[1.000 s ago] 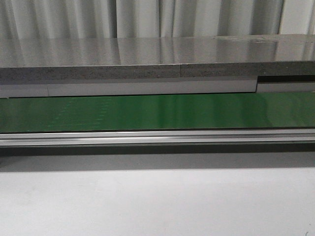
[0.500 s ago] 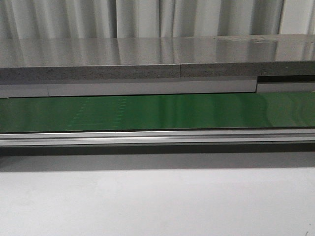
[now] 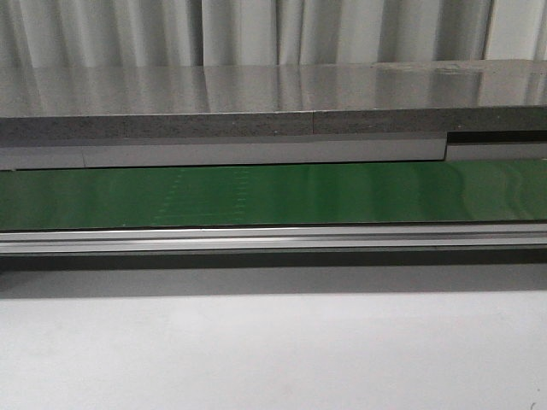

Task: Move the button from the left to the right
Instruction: 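Lower the left gripper and close it on the yellow push button, then lift the button with the left gripper and carry it over the belt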

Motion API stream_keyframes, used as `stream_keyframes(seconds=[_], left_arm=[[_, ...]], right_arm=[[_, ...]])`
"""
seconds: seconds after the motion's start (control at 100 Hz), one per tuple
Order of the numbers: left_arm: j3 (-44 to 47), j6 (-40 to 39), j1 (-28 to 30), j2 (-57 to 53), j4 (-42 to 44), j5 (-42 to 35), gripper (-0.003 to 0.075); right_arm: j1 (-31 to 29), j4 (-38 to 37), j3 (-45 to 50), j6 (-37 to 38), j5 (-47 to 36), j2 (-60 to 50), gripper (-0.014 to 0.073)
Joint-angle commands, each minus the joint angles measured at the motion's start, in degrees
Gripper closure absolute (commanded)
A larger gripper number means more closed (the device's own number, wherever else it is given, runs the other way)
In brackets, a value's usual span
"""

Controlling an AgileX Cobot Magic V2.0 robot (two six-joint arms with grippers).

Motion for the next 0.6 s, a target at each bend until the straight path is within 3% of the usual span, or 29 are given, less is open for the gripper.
stream_keyframes(seconds=[0.0, 0.29, 0.43, 0.59], left_arm=[[-1.4, -0.2, 0.1, -1.2, -0.5, -0.9, 0.0135], [-1.4, -0.2, 0.1, 1.2, -0.6, -1.6, 0.0171], [-1.4, -0.2, 0.1, 2.0, -0.9, -1.6, 0.0299], [-1.4, -0.2, 0.1, 2.0, -0.9, -1.9, 0.0502]], right_arm=[[0.2, -0.6, -1.1, 0.0, -4.3, -0.9, 0.0662], [0.2, -0.6, -1.1, 0.0, -4.3, -0.9, 0.0662], [0.2, -0.6, -1.1, 0.0, -4.3, -0.9, 0.0662], [0.2, -0.6, -1.1, 0.0, -4.3, -0.9, 0.0662]])
